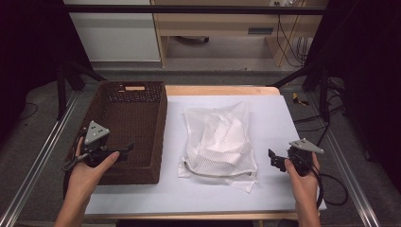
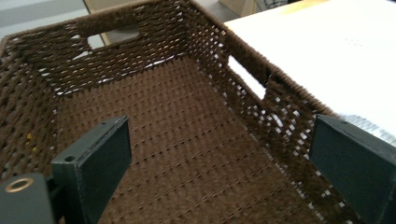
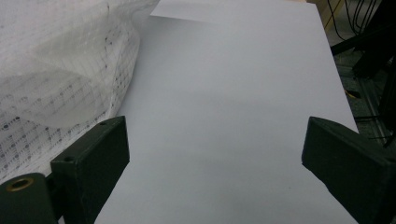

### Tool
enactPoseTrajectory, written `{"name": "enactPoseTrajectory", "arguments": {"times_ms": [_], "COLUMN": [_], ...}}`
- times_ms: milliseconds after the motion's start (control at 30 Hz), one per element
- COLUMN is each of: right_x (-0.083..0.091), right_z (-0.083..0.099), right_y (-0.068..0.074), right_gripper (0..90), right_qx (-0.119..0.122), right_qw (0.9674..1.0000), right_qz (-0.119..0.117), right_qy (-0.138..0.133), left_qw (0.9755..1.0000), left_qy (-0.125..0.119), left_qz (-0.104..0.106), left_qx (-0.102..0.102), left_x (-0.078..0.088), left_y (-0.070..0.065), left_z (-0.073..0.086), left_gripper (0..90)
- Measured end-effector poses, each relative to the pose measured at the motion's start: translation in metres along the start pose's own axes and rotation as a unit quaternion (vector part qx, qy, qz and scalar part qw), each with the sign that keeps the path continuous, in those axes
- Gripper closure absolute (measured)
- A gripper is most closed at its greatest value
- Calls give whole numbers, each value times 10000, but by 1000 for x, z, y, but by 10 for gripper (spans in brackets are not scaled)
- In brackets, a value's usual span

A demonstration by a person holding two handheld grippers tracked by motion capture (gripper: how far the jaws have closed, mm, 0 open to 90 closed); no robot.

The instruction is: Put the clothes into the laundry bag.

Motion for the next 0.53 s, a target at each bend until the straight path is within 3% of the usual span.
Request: {"name": "enactPoseTrajectory", "arguments": {"times_ms": [233, 533], "right_x": [-4, -8], "right_z": [10, 19], "right_y": [-1, 4], "right_gripper": [79, 70], "right_qx": [97, 231], "right_qw": [9998, 9989], "right_qz": [-4, -76], "right_qy": [176, 403], "left_qw": [9998, 9995], "left_qy": [125, 277], "left_qz": [-123, -136], "left_qx": [-8, -87], "left_x": [2, -1], "left_y": [11, 14], "left_z": [5, 12], "left_gripper": [61, 61]}}
Point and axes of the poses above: each handheld gripper's, and its own axes: x roughly backward along the jaws, z roughly out of its underside, y roughly to its left, the point moved 10 cm from there along -x, roughly forward along the jaws, and after that the axes turned 3 degrees about -x, right-handed, at the moved point
